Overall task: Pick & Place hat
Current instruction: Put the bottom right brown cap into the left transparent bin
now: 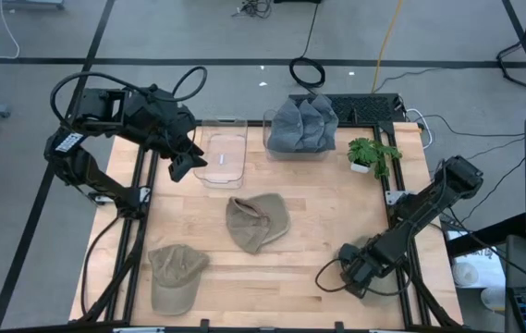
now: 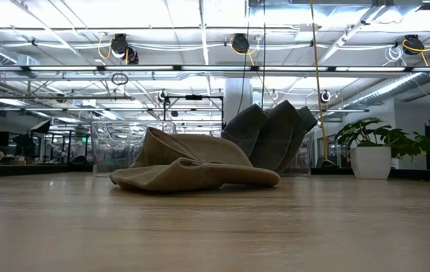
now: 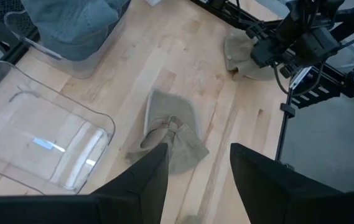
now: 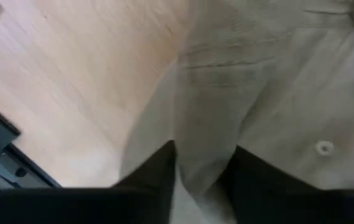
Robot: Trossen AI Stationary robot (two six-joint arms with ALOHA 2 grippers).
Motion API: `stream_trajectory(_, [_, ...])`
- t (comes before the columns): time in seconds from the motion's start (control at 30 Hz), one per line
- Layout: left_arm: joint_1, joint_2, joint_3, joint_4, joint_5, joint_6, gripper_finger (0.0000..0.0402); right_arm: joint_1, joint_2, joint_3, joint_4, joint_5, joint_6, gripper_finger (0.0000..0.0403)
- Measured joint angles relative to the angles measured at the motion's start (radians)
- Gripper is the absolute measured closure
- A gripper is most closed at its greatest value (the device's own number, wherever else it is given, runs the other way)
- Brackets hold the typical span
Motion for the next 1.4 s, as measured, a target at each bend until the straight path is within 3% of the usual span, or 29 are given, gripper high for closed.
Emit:
stream_trajectory(0.07, [0.0,0.0,0.0,0.0,0.006,0.0,0.022,0.0,-0.016,0.0,0.001,0.003,-0.003,0.0367])
stream_trajectory(0.13, [0.0,0.0,0.0,0.0,0.007,0.0,0.022,0.0,-0.033,0.002,-0.005,0.021,-0.02,0.0391])
stream_trajectory(0.33, [0.0,0.0,0.0,0.0,0.007,-0.004,0.022,-0.034,-0.101,0.051,-0.083,0.11,-0.068,0.04])
stream_trajectory(0.57, [0.0,0.0,0.0,0.002,0.003,-0.004,0.022,-0.149,-0.161,0.233,-0.213,0.336,-0.238,0.0402])
stream_trajectory(0.73, [0.0,0.0,0.0,0.026,0.003,0.0,0.022,-0.254,-0.163,0.36,-0.249,0.428,-0.393,0.0402])
stream_trajectory(1.0, [0.0,0.0,0.0,0.059,0.003,0.003,0.022,-0.4,-0.163,0.464,-0.054,0.525,-0.63,0.0402])
stream_trajectory(1.4, [0.02,0.0,0.0,0.156,0.001,-0.02,0.022,-0.484,-0.163,0.467,0.251,0.522,-0.931,0.0403])
